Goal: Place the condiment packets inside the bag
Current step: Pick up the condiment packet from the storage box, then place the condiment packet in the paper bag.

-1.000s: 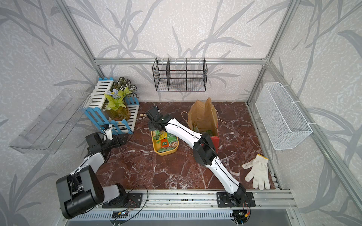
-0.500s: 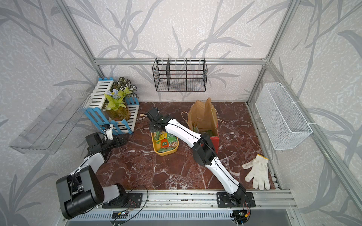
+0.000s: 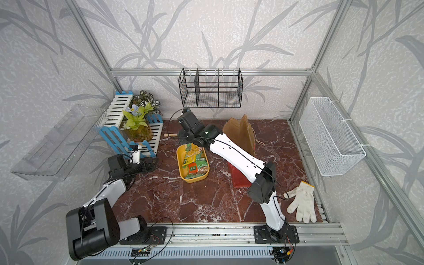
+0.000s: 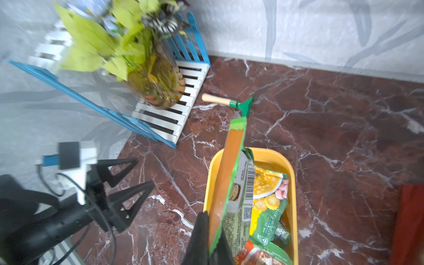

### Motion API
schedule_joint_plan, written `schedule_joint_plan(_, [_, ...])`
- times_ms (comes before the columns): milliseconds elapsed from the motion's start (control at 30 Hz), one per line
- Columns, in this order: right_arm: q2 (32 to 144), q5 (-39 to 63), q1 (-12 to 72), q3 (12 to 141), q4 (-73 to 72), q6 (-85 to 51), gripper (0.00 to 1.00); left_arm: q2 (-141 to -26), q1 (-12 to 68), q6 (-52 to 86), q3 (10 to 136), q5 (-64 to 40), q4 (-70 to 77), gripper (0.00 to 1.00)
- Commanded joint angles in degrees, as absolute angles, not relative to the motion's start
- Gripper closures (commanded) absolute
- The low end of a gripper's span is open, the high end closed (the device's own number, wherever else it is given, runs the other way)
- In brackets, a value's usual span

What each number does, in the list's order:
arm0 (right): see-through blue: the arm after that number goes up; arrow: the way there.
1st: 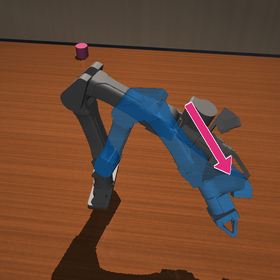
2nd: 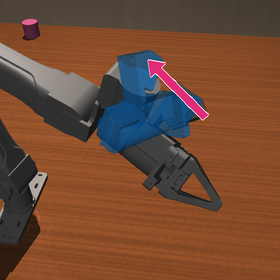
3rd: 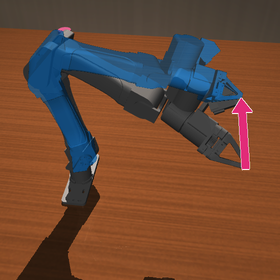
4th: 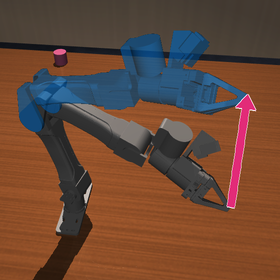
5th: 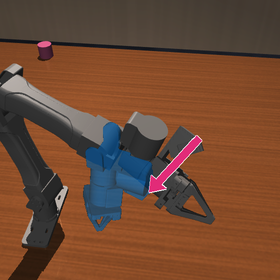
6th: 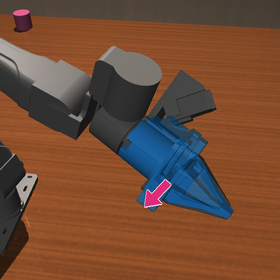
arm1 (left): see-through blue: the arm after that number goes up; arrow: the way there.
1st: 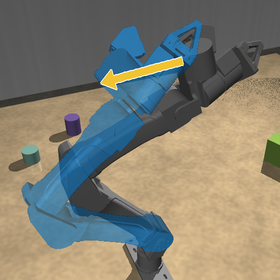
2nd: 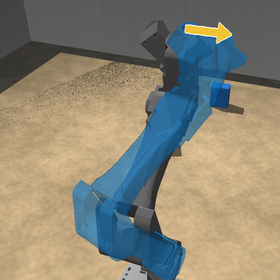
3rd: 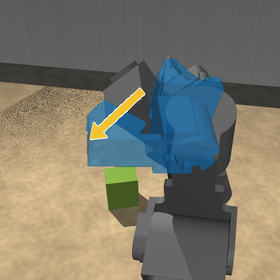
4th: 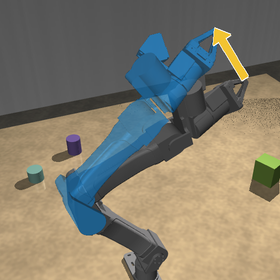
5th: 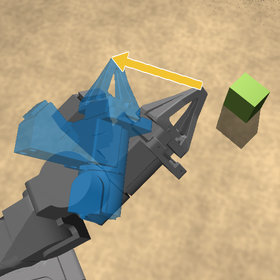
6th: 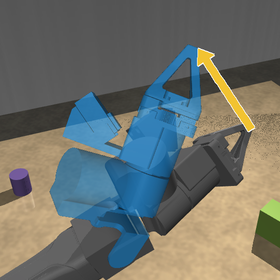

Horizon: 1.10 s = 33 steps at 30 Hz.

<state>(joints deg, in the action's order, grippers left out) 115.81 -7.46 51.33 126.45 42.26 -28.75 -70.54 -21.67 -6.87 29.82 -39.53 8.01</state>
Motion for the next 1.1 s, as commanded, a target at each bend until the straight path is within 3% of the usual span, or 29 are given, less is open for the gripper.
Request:
schedule_joint_plan(0, [111.72,-8.69,51.59,125.32,41.49,-25.72,1.00,-69.02,-19.62,-10.40,29.11,-39.29,5.91,0.00])
schedule_joint_plan(433, [92.90,-17.42,49.85,117.29,44.64,-19.97,1.00,-67.68,-15.61,-13.52,28.74,-38.29,3.48,0.00])
schedule_joint_plan(733, [75.78,-11.57,35.68,99.27,41.06,-24.28,1.00,-67.08,-13.20,-15.32,28.32,-37.34,2.32,0.00])
schedule_joint_plan(900, [72.19,-7.09,29.07,92.73,40.03,-26.05,1.00,-67.11,-12.18,-15.64,28.13,-36.48,2.28,0.00])
schedule_joint_plan(1067, [72.43,-6.15,27.95,90.81,39.58,-25.91,1.00,-67.41,-12.04,-15.73,28.13,-36.14,2.45,0.00])
